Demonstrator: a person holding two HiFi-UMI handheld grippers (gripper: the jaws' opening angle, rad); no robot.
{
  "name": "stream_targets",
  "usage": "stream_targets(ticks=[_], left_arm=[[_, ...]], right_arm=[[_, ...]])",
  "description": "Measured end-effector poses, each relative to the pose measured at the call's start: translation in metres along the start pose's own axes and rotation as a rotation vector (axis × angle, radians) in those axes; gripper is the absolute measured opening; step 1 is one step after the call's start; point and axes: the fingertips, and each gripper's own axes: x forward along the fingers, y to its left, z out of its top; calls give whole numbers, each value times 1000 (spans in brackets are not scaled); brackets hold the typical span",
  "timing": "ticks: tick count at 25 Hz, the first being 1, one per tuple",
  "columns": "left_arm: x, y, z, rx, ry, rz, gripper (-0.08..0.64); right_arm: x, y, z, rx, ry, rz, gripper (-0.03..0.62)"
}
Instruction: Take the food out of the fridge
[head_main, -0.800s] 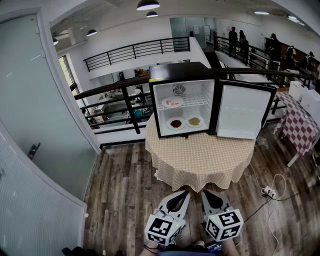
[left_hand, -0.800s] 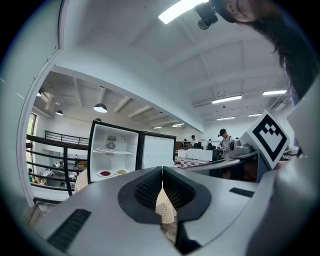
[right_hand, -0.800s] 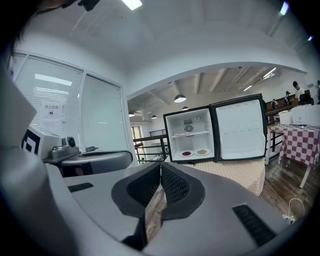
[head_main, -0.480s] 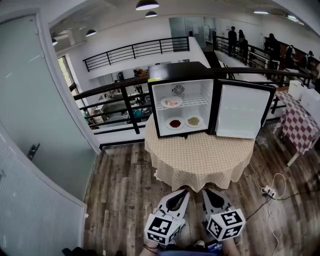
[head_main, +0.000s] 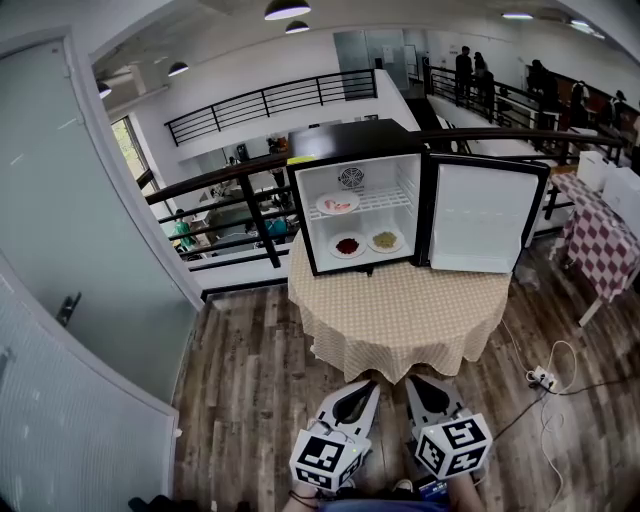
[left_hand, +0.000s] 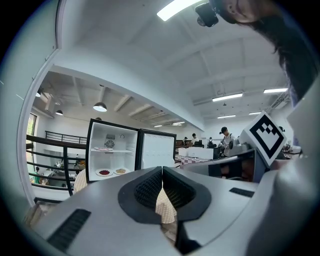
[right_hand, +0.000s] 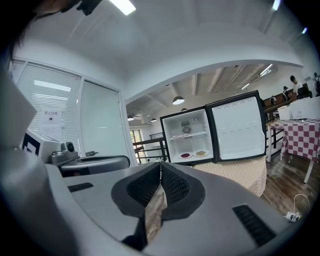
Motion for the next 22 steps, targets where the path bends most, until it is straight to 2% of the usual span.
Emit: stream_targets(ticks=[16,22], left_arm=[[29,-31,-6,-10,4,64,17],[34,-48,-17,-5,37,58,17]], right_arm=[[-12,-33,-4,-7,26,85,18],[-15,-39,-15,13,41,117,20]])
